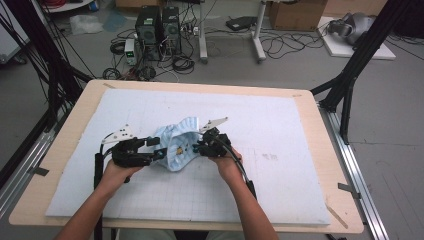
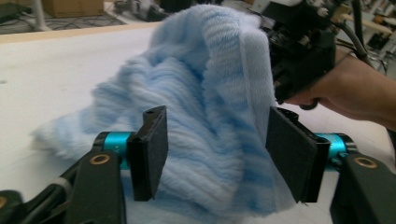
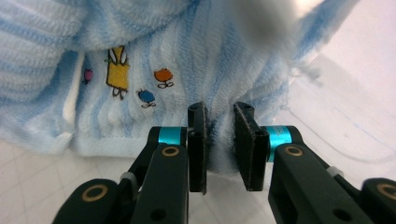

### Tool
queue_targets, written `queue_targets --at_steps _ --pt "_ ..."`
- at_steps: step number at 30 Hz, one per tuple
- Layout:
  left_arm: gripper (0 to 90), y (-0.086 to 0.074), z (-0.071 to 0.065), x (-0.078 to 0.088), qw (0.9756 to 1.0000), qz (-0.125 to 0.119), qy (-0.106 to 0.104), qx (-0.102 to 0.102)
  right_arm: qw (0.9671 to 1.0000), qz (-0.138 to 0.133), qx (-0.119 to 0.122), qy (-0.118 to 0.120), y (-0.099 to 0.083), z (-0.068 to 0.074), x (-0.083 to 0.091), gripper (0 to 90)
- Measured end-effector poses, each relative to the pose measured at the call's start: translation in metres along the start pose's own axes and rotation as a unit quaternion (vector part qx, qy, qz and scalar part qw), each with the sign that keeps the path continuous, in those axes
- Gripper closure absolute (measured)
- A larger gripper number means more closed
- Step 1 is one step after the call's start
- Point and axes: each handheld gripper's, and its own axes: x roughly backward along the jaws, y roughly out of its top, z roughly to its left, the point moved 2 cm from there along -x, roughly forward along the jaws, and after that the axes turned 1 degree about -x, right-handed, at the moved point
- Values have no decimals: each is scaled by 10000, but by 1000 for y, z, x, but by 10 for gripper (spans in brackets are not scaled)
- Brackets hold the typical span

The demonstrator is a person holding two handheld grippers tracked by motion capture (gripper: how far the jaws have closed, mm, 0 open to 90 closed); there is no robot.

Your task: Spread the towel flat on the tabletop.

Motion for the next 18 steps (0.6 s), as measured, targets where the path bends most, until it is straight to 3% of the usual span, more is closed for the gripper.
queue_targets --at_steps 5,6,12,15,17,18 --pt "341 5 -15 -12 9998 -18 -118 -175 10000 -59 -40 -33 -2 -1 10 761" --pt "340 5 -21 -20 9994 80 -115 -303 10000 -41 -26 -65 -3 -1 11 761" --pt "342 2 -29 -30 9982 262 -118 -518 9999 -43 -80 -65 -5 -2 12 762" --pt "351 0 -31 -34 9965 445 44 -712 9999 -52 -87 -63 -5 -2 12 762" --pt "421 -3 -31 -36 9938 652 224 -874 9999 -38 -89 -55 -5 -2 11 762" --pt "472 -3 -31 -36 9938 652 224 -874 9999 -40 -89 -55 -5 -2 11 762"
